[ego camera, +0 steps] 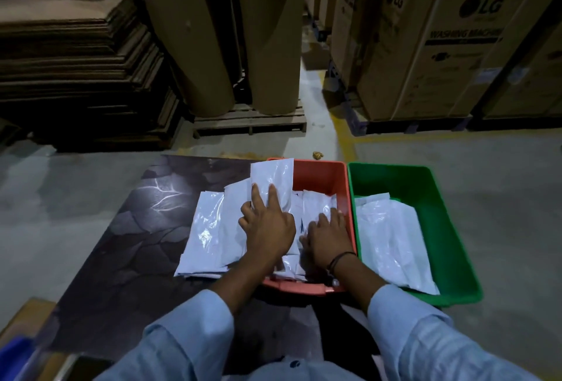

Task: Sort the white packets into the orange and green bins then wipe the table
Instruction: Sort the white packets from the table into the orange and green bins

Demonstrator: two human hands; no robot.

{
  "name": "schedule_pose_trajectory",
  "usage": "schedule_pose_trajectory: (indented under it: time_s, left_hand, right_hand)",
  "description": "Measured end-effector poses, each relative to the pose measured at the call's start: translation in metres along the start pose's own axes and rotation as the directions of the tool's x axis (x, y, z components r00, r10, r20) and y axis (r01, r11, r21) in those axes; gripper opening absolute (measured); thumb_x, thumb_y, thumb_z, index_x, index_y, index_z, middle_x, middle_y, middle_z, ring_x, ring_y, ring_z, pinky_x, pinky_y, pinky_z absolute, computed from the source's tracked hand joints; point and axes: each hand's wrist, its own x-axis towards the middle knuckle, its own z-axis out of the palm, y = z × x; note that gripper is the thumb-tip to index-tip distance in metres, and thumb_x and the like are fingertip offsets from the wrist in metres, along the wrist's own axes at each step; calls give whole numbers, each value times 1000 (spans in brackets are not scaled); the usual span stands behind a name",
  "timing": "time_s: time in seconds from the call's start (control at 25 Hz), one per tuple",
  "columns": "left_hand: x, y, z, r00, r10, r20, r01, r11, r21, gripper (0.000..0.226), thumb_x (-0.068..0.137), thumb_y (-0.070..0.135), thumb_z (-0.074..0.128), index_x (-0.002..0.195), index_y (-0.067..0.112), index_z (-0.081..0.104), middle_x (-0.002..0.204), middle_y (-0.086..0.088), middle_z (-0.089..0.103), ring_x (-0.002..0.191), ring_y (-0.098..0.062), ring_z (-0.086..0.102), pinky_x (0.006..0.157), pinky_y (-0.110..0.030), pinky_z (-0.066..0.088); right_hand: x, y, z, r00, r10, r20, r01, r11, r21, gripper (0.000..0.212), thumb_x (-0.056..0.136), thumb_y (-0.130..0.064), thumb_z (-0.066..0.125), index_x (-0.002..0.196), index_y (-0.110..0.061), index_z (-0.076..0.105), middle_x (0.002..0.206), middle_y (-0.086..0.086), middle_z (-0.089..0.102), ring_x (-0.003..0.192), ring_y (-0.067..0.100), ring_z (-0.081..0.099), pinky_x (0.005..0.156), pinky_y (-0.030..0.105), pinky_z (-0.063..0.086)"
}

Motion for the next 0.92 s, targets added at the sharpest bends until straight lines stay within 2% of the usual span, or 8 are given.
schedule_pose_trajectory:
  time_s: [0.12,0.2,0.32,0.48,0.64,0.92]
  left_hand:
    - [-5,15,14,999,23,-35,-22,999,24,71,97,39,46,159,26,14,168,-11,-3,142,-37,21,112,-50,27]
    - [-7,22,30,997,67,-24,-65,995,79,71,96,39,45,159,25,15,167,-14,-2,144,-41,20,114,-52,26]
    - [-4,19,58,995,88,53,-95,982,160,69,98,38,42,160,22,16,167,-18,-2,150,-42,13,118,-54,19]
    - [8,5,85,989,112,96,-131,968,216,69,102,38,34,161,17,5,167,-20,-5,153,-43,-2,124,-53,10]
    - [16,-3,96,977,177,118,-198,959,203,67,105,42,27,161,19,-1,167,-21,-6,153,-45,-4,125,-55,7]
    - [19,-10,109,969,184,163,-213,959,187,70,104,46,25,160,15,-3,165,-24,-9,153,-45,-6,124,-55,2]
  right_hand:
    - [-5,23,-9,969,-96,-227,104,994,22,40,89,-40,45,109,-13,68,133,20,56,135,47,36,116,56,25]
    - [-9,39,-13,946,-53,-320,71,996,44,34,87,-38,56,109,-15,69,134,18,55,133,45,40,112,55,32]
    - [-17,56,-9,957,34,-288,-6,995,99,38,84,-34,63,118,-16,65,146,17,48,136,45,38,106,53,37]
    - [-22,62,2,965,22,-263,-1,997,77,42,83,-32,61,122,-18,62,157,17,35,140,45,33,103,52,40]
    - [-20,58,4,965,35,-261,-11,995,96,44,83,-29,60,125,-17,60,158,18,32,144,44,29,105,52,39]
    - [-22,56,1,968,55,-244,-28,993,114,48,82,-30,60,129,-20,59,160,15,30,147,40,24,109,50,35]
